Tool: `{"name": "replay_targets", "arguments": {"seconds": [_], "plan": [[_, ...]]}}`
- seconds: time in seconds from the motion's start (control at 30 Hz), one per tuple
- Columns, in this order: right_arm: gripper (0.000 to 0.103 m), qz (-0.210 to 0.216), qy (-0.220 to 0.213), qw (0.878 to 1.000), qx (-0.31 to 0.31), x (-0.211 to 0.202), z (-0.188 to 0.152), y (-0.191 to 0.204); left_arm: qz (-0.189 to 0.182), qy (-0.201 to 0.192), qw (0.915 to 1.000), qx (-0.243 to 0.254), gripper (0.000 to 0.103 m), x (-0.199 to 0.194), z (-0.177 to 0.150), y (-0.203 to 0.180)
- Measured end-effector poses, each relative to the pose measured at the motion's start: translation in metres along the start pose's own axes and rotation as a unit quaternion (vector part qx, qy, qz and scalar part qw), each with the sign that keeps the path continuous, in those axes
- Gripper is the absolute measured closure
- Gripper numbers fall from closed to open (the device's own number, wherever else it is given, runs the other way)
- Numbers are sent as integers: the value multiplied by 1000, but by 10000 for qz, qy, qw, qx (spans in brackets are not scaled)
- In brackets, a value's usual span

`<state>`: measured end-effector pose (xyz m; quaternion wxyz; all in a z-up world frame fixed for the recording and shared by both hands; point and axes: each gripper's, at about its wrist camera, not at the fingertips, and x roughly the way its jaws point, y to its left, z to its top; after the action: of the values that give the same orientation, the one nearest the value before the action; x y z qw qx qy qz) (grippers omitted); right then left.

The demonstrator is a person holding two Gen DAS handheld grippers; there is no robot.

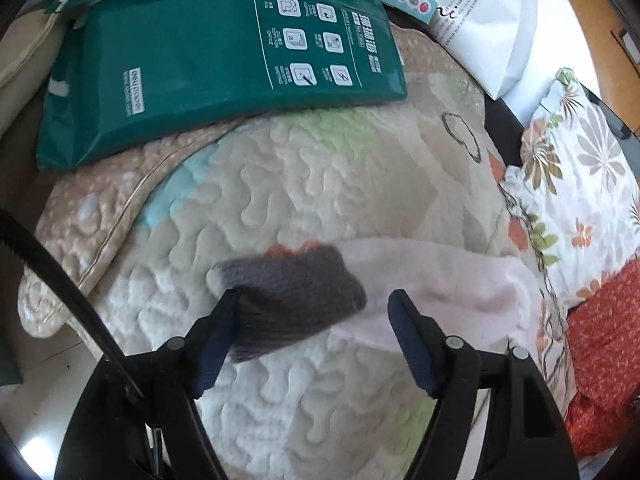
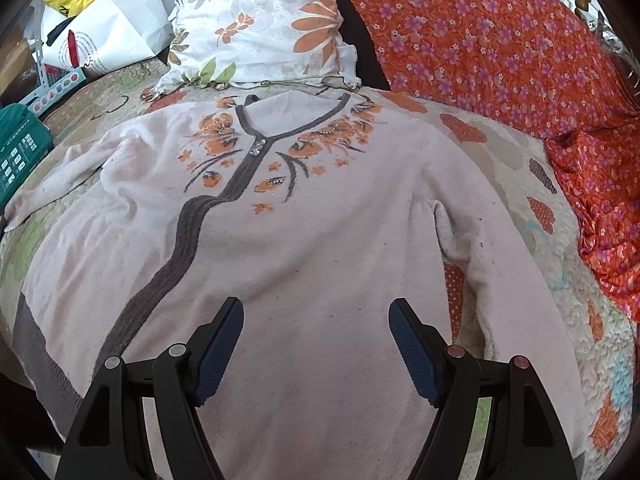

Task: Fold small clothes
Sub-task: 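Lift the sleeve with the left gripper and fold it across the sweater body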

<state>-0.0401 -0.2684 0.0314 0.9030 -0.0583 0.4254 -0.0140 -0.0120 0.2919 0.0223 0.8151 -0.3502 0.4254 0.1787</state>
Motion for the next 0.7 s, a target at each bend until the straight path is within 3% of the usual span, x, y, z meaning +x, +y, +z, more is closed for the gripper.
{"name": "replay_targets", "arguments": {"seconds": [0.03,0.07,0.1,0.13,0.23,0.3,0.37,0.47,0.53,0.6,0.63,0.7], "plan": [[24,-17,-6,10000,-35,0,0,1,109,-54,9998,128,30,2,1,-6],[24,-35,-12,10000,-58,-1,0,2,183,-93,9993,301,38,1,2,-10],[24,-54,-22,9999,-84,-1,0,4,275,-138,9978,587,73,0,1,-19],[24,-85,-50,9999,-123,-3,0,5,300,-116,9959,850,91,0,0,-27],[24,-166,-179,9995,-180,-10,2,6,-57,-17,9951,987,98,-7,-3,-43],[24,-194,-309,9992,-149,-18,6,2,-629,166,9928,1005,98,-16,-10,-64],[24,-247,-481,9985,-37,-29,12,-6,-1167,360,9865,1091,98,-25,-21,-97],[24,-334,-669,9969,256,-42,19,-27,-1873,560,9702,1429,99,-37,-41,-166],[24,-401,-705,9955,493,-46,22,-44,-2213,622,9534,1955,99,-46,-62,-229],[24,-454,-698,9941,701,-47,23,-59,-2663,840,9272,2497,99,-51,-92,-296],[24,-459,-659,9929,878,-46,23,-70,-3007,1070,9043,2837,99,-52,-114,-332],[24,-442,-565,9911,1125,-43,21,-84,-3325,1492,8657,3432,91,-54,-151,-379]]}}
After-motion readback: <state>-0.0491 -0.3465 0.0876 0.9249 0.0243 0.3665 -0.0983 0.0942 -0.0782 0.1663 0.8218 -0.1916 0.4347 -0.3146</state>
